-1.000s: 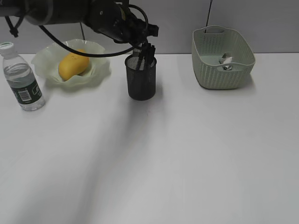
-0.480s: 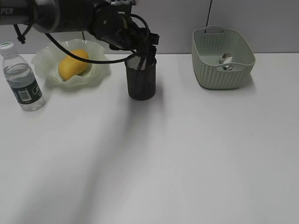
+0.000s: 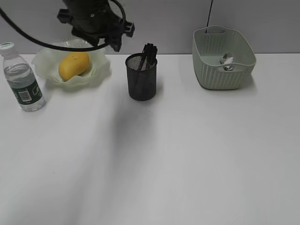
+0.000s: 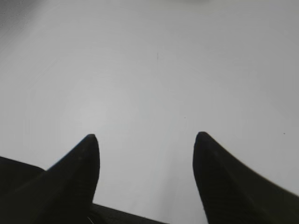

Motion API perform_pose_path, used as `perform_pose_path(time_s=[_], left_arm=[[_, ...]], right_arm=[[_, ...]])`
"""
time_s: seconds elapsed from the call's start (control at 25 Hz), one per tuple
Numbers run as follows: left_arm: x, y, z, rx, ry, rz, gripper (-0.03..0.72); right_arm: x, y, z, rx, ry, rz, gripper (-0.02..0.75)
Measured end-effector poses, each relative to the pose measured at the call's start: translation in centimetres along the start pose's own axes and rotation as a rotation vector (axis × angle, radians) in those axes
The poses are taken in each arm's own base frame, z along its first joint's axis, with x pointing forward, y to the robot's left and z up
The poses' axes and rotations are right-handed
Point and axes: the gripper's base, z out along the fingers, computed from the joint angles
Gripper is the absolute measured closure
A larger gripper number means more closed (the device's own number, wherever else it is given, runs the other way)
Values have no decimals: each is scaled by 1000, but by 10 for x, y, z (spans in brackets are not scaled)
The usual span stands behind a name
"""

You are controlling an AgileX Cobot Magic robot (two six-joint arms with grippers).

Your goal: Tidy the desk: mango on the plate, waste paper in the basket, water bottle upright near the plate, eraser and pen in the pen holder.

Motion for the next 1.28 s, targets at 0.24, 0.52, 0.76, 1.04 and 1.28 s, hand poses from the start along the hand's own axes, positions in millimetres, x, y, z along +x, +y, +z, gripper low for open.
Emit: perform_pose_path(time_s=[0.24,0.52,0.76,1.04,1.28], left_arm=[[20,3,-30,41,225,125,217],[23,11,-76,57,169,153,218],[67,28,-122,59,159,157,219],[158,53,-165,71,115,158,219],[242,74,-200,98,7,138,222]], right_arm=[[0,0,0,0,1,-7,235],[1,0,-5,-6,53,-71,236],[11,0,-9,-20,179,-109,236],[16,5,-10,-84,233,-138,236],[18,5,-11,-83,255,-158,199]])
